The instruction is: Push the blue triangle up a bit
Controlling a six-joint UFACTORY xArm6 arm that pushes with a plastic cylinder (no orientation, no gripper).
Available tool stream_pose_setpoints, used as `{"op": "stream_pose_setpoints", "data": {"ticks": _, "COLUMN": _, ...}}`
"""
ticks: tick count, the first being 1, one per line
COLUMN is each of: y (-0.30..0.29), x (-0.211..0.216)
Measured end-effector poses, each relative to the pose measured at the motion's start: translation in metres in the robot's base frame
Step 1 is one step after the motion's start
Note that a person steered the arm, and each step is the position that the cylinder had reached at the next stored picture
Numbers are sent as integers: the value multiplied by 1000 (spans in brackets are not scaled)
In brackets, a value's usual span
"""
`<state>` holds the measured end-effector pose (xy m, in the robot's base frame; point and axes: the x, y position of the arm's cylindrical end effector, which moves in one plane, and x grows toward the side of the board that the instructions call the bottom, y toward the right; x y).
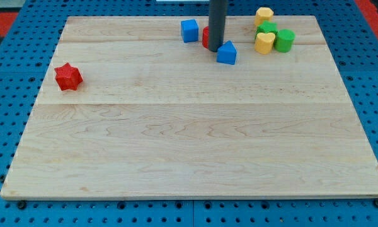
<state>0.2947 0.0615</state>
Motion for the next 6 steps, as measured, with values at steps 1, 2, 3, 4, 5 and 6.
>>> {"op": "stream_pose_setpoints", "data": {"ticks": 1, "y": -14, "x": -2}}
{"op": "stream_pose_setpoints", "data": {"ticks": 2, "y": -38, "x": 24}}
{"op": "stream_pose_setpoints", "data": {"ticks": 3, "y": 27, "x": 49}}
{"op": "stream_pose_setpoints", "data": {"ticks": 4, "y": 39, "x": 6}}
{"op": "stream_pose_setpoints", "data": {"ticks": 5, "y": 34, "x": 42}}
{"op": "stream_pose_setpoints", "data": {"ticks": 6, "y": -76, "x": 7}}
